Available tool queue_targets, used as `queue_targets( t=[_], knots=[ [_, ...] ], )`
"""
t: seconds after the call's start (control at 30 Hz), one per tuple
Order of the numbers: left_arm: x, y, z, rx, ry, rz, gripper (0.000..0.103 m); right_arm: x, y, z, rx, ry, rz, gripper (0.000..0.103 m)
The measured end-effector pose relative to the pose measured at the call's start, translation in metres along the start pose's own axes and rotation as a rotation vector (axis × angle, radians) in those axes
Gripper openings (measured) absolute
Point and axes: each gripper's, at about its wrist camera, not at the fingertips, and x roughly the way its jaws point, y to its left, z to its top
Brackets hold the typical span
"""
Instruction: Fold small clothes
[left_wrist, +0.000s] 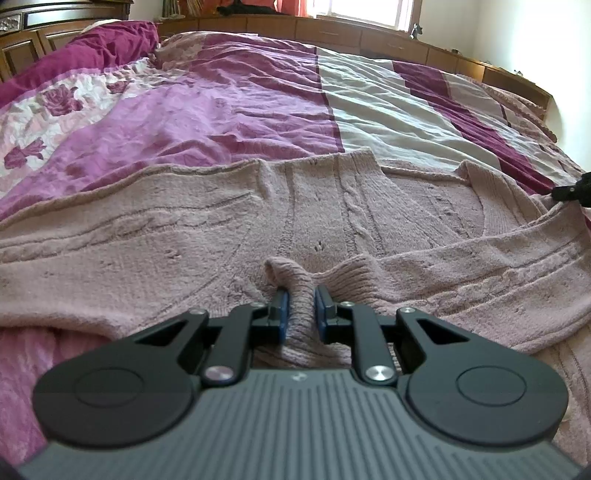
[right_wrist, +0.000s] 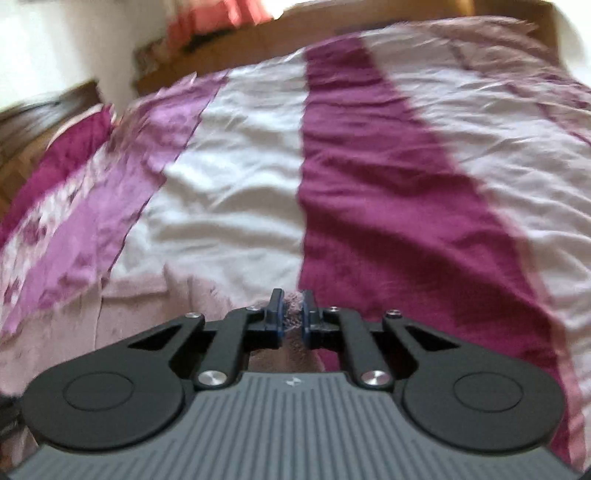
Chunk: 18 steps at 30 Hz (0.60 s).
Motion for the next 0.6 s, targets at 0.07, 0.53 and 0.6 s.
queue_targets(
  t=[0.07, 0.53, 0.6],
  knots=[
    [0.0, -0.001, 0.0, 0.001, -0.003, 0.002, 0.018, 0.002, -0.004, -0.005, -0.003, -0.009, -0.073, 0.01],
    [-0.001, -0.002, 0.003, 0.012, 0.002, 0.003, 0.017, 0.003, 0.008, -0.005, -0.018, -0.008, -0.184, 0.07],
    [-0.002, 0.0, 0.006, 0.004, 0.006, -0.007, 0.017, -0.005, 0.009, -0.006, -0.012, -0.02, -0.188, 0.07]
  ],
)
